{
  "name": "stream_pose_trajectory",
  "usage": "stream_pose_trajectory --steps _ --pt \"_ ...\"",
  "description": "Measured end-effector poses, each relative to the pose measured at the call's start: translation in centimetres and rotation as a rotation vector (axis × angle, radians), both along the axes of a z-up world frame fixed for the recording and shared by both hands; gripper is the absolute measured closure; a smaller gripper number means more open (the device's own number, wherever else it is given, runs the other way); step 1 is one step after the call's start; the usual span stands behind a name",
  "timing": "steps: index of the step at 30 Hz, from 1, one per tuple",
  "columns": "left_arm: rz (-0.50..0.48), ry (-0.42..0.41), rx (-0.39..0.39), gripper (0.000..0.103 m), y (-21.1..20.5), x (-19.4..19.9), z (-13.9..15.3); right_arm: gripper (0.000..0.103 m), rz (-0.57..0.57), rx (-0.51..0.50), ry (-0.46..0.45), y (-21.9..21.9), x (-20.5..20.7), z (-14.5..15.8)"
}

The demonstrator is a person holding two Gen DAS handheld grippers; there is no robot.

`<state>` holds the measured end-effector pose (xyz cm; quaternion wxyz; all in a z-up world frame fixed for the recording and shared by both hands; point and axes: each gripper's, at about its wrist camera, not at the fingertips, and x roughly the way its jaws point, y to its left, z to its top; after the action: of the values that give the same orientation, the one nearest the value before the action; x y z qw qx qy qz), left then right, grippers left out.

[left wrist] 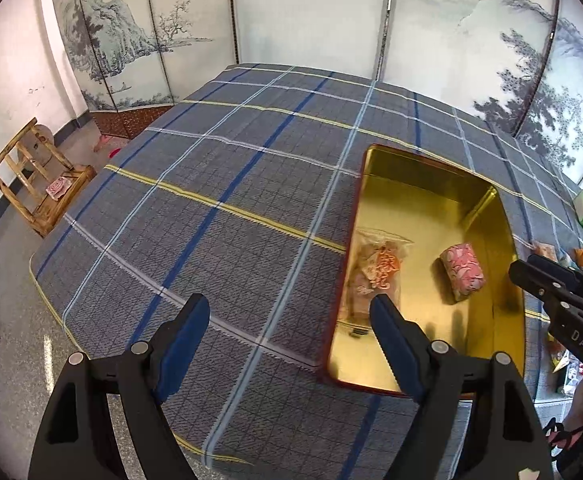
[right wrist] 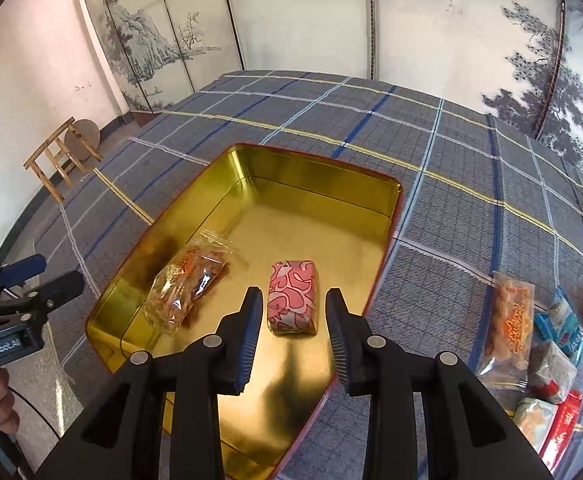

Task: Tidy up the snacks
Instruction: 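Grasp the red packet with the right gripper while the left grasps the yellow candy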

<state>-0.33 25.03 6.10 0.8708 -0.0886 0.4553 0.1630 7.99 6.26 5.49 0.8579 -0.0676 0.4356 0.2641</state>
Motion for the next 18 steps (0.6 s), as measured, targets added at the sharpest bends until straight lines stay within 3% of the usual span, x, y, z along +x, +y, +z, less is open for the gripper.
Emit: stream_pose_trajectory --steps 4,8,14,18 --pt "-0.082 -0.012 -0.01 0.023 -3.1 1.2 0.6 0.063 -0.072 0.012 -0.026 -4.6 -1.2 2.1" --pt "-0.17 -0.027 -0.013 0.023 -6.4 2.0 1.0 0.059 -0.203 -0.051 -0.037 -11.2 -1.7 2.6" --pt "-0.278 -0.021 -0.024 0.023 -10.5 3.1 0.9 0.059 -0.418 -0.16 0.042 -21.1 -2.0 0.0" --pt "-0.334 -0.005 -0.029 0.023 -13.0 3.6 0.5 0.059 -0.503 -0.153 0.113 -25.0 -2.8 -2.3"
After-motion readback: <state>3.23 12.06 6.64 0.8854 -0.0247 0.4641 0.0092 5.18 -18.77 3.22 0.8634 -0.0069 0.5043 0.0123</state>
